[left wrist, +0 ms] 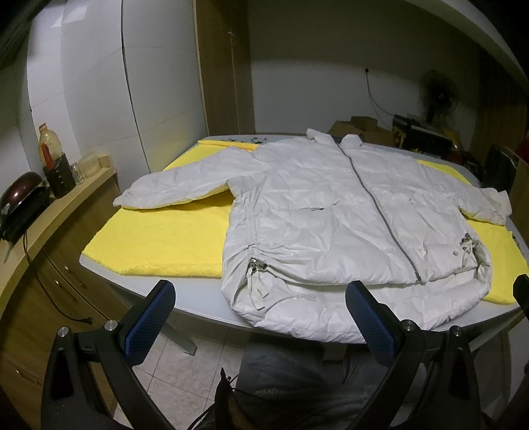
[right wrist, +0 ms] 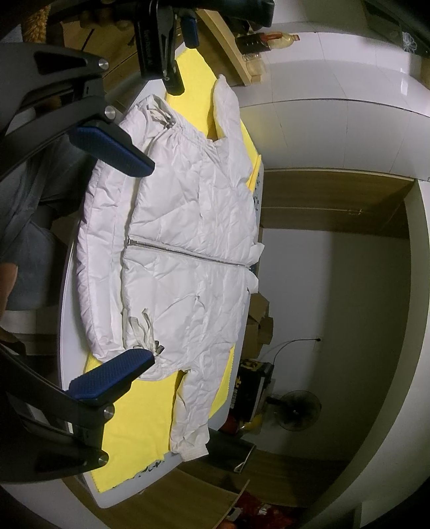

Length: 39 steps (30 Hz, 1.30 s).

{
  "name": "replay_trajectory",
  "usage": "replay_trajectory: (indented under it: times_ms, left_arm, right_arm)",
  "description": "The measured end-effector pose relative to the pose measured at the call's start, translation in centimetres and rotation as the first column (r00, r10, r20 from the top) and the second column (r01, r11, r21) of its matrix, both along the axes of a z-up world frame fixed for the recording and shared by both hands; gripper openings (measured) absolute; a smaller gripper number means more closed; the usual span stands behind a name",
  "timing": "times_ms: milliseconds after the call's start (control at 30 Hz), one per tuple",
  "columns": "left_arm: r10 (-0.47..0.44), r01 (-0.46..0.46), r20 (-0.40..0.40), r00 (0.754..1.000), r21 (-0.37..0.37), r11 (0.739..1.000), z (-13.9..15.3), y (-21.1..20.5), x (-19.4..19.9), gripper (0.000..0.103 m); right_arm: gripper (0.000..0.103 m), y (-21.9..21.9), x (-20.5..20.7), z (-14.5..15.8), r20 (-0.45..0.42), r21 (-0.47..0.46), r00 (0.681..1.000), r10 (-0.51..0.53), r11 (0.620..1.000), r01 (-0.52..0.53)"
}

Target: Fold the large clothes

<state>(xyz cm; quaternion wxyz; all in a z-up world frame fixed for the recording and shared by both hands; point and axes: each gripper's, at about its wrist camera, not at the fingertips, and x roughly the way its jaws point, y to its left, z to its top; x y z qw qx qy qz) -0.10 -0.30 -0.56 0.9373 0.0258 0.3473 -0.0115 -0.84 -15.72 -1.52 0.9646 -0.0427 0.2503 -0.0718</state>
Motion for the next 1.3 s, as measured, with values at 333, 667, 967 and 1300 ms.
replay_trajectory:
  times_ms: [333,667,967,1300]
  left_arm:
    - [-0.012,0.012,0.000,1.000,0.009,1.000,-0.18,-0.39,-0.08,0.103]
    - [-0.010,0.010,-0.008,1.000,0.010,1.000,-0.28,-0.59,-0.10,0.103]
    - [0.001,-0.001,-0.008,1.000,0.006,1.000,-0.34,-0.43,-0.05,0.103]
    - [-0.002,0.002,-0.010,1.000,0.009,1.000,-0.44,-0.46,-0.04,0.103]
  right_arm:
    - [0.103,0.03,0.05,-0.03,-0.003,0.002,1.000,0.001,1.000,-0.001]
    - [0.103,0.13,-0.01,-0.06,-0.005,0.003,1.000,0.001,1.000,-0.001]
    - [0.103,-0.20,0.08,-0.48,-0.012,0.014,1.000,-0.016,1.000,0.016]
    - [0.103,-0.58,0.21,-0.50,-0.020,0.022,1.000,-0.017,1.000,0.017]
